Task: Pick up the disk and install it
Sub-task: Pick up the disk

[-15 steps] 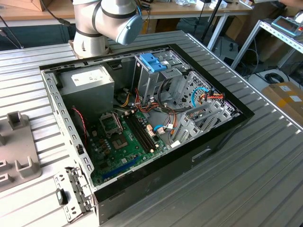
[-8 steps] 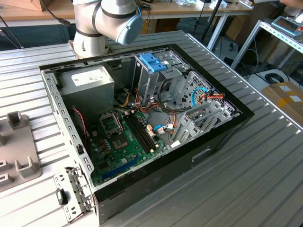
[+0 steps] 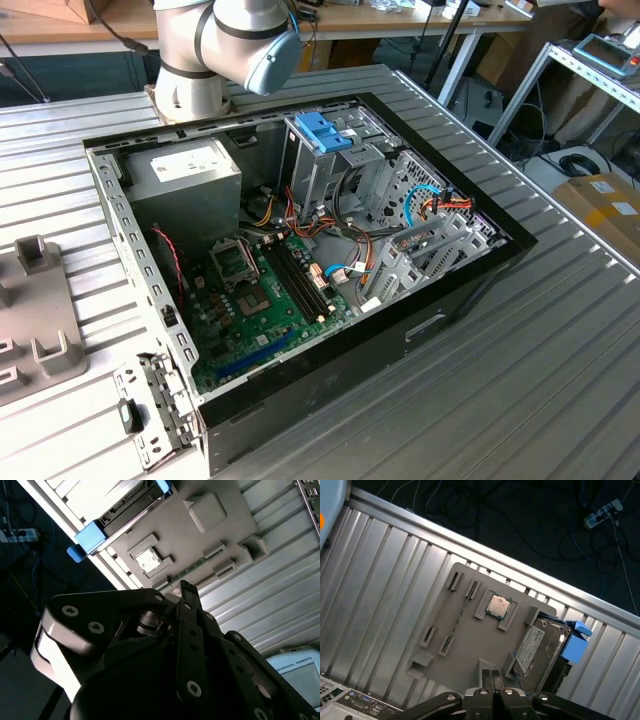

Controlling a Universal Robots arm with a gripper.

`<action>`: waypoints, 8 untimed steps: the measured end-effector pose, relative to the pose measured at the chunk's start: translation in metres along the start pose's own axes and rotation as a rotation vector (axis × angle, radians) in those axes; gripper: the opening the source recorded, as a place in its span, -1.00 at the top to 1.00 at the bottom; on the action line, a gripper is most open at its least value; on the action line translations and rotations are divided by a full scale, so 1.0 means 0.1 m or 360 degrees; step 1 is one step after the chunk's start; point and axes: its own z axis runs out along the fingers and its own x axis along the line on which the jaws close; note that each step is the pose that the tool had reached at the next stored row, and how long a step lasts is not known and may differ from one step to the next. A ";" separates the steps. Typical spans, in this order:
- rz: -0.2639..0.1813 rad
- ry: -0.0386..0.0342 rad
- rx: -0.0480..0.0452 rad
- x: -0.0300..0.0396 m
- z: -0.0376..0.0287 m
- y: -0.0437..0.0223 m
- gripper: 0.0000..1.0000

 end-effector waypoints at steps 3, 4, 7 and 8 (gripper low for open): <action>0.0106 0.0002 -0.0002 -0.001 0.009 0.000 0.80; 0.0140 0.0003 -0.0002 0.000 0.012 0.000 0.80; 0.0224 0.0005 -0.0004 -0.001 0.019 0.001 0.80; 0.0246 0.0005 -0.0004 -0.001 0.021 0.001 0.80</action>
